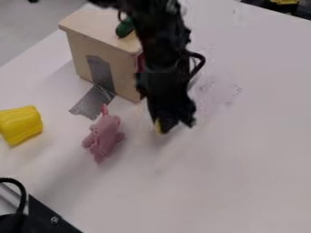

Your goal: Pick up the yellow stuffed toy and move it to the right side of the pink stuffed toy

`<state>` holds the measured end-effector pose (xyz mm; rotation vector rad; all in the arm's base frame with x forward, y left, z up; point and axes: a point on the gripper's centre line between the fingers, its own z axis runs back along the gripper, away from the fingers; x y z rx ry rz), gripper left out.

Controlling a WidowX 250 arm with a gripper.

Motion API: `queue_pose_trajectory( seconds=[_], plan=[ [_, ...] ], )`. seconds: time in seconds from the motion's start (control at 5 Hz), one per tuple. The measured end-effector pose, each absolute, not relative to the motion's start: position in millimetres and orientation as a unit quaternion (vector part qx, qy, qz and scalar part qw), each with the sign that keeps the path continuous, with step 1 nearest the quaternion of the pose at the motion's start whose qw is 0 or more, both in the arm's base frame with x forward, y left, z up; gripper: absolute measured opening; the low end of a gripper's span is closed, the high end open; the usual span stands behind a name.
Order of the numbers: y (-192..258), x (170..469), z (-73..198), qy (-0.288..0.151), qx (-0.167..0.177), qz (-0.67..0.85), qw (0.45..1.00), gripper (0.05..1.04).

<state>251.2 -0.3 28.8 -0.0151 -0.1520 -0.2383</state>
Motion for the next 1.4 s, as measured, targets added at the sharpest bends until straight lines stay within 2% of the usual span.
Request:
queue_pose_trajectory(
  seconds=[0.4,0.6,0.8,1.2,1.4],
  plan=[
    [-3,210,4,-0.045,-0.029,-0.153,0.987,0.091],
    [-3,208,8,-0.051,-0.030,-0.152,0.987,0.111],
    [-1,204,20,-0.050,-0.027,-0.157,0.986,0.293],
    [16,190,70,-0.091,-0.030,-0.105,0.990,0.891],
    [21,183,80,-0.097,-0.038,-0.098,0.990,1.005]
  ],
)
